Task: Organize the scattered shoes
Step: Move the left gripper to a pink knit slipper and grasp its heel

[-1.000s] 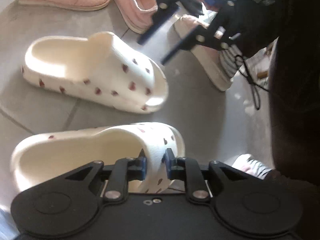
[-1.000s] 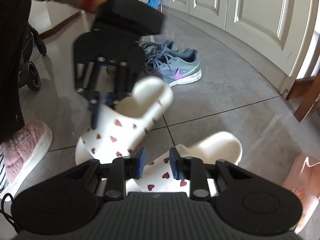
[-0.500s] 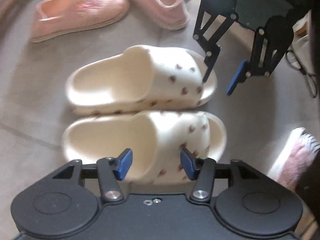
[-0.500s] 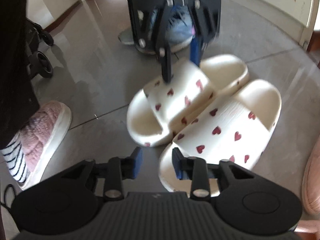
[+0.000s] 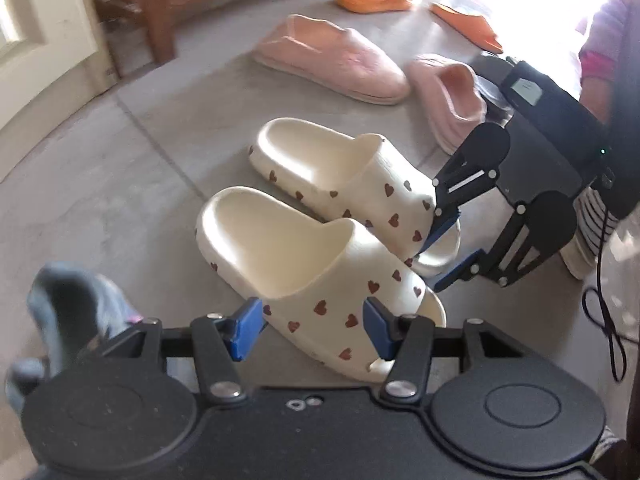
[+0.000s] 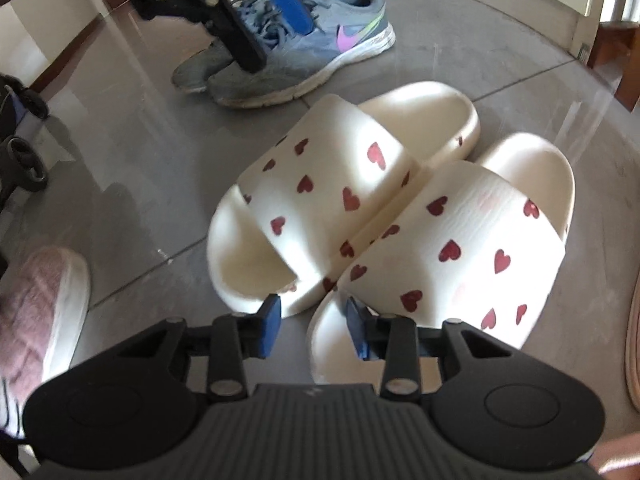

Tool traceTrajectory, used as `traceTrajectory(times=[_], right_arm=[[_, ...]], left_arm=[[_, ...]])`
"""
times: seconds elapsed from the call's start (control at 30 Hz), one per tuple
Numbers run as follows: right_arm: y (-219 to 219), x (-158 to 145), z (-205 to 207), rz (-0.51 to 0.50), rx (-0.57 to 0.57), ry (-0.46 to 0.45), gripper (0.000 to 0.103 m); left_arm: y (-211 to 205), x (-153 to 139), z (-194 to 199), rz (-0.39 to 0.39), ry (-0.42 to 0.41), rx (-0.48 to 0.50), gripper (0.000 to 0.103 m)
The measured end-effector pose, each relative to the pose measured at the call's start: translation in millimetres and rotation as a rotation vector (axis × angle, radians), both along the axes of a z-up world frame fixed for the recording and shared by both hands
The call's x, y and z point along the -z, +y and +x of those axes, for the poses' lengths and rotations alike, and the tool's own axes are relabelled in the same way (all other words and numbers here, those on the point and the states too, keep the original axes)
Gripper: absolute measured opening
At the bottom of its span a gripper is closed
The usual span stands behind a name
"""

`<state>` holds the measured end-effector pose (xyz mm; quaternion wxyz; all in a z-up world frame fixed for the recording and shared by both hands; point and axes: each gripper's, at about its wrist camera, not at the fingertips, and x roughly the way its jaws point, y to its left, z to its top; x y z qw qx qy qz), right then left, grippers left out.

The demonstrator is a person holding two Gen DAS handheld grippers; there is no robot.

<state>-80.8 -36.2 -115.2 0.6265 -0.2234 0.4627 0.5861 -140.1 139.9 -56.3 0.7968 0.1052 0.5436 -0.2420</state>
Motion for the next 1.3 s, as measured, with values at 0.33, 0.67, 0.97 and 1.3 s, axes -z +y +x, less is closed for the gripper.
traceTrajectory(times=[0.33,0.67,0.97,1.3], right_arm=[[62.8,5.0,16.3,0.037,0.179,0.013,0.045],[35.3,-6.3,41.1,0.107,0.094,0.136,0.053],[-127.3,-41.9,103.8,0.245,0.424,0.051,0.053],[-287.2,-53.2,116.7,0.25,0.985,-0.065,0.053]], left_arm=[[31.5,-23.4,-20.3,-0.041,-0.074,-0.182,0.055],[-5.6,-47.8,6.9,-0.112,-0.226,-0.151,0.059],[-109.3,-37.1,128.5,-0.196,-0.349,0.02,0.057],[-212.2,34.0,238.4,-0.147,-0.228,0.18,0.055]])
